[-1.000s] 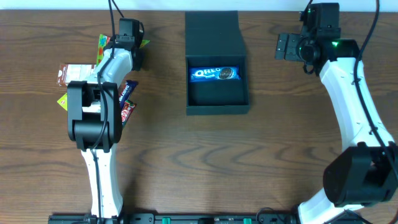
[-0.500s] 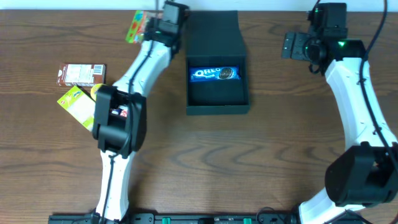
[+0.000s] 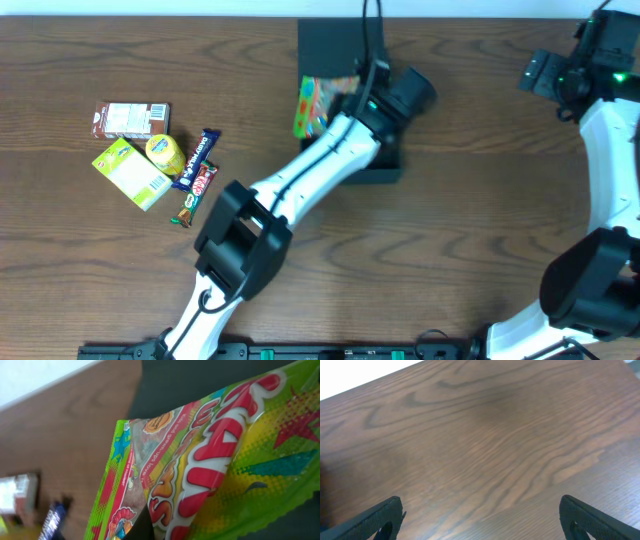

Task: Pack container
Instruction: 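Carry the gummy worms bag over the box and drop it inside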

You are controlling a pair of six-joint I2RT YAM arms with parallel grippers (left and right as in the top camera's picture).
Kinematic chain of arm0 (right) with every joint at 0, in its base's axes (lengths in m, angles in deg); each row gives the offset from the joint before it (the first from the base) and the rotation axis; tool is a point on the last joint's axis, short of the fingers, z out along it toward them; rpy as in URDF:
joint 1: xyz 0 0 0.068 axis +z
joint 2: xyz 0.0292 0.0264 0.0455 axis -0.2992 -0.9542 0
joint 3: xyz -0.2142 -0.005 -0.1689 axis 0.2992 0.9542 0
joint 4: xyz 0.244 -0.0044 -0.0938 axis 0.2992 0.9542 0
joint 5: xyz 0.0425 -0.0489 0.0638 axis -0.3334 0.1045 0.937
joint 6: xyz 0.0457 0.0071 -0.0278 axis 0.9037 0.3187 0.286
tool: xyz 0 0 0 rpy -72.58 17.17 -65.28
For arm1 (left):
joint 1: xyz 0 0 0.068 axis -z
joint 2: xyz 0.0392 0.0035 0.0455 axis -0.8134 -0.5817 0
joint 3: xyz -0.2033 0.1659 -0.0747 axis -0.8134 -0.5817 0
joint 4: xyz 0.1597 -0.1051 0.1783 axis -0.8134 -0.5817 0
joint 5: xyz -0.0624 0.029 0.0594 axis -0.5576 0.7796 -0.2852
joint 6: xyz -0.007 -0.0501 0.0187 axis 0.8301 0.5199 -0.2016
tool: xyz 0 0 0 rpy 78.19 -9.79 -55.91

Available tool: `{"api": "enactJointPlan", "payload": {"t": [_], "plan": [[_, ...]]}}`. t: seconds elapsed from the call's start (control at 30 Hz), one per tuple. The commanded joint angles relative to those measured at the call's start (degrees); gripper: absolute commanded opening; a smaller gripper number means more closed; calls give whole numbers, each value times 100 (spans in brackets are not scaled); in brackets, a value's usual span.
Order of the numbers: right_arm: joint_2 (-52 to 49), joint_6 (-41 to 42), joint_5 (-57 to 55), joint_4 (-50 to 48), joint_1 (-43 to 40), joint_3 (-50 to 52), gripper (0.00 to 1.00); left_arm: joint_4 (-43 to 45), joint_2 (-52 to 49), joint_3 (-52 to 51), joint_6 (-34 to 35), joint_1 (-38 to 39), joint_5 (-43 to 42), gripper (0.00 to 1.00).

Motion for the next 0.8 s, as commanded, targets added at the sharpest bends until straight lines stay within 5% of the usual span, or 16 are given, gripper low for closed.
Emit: {"api": "enactJointPlan", "payload": {"t": [0.0,0.1,0.27,0.4,0.77], "plan": [[-70,68,85,-15,-249,31,99,-267,223,151,1543,221,334,6],[-70,68,544,-9,-525,31,99,-603,221,151,2293,365,273,6],[-70,66,804,162,-688,31,99,-723,210,127,2430,337,-39,12],[-70,66,785,280,-664,31,99,-702,210,127,1996,332,-308,98],[-66,-765,1027,546,-621,31,98,-289,702,157,1615,120,-306,95]]}}
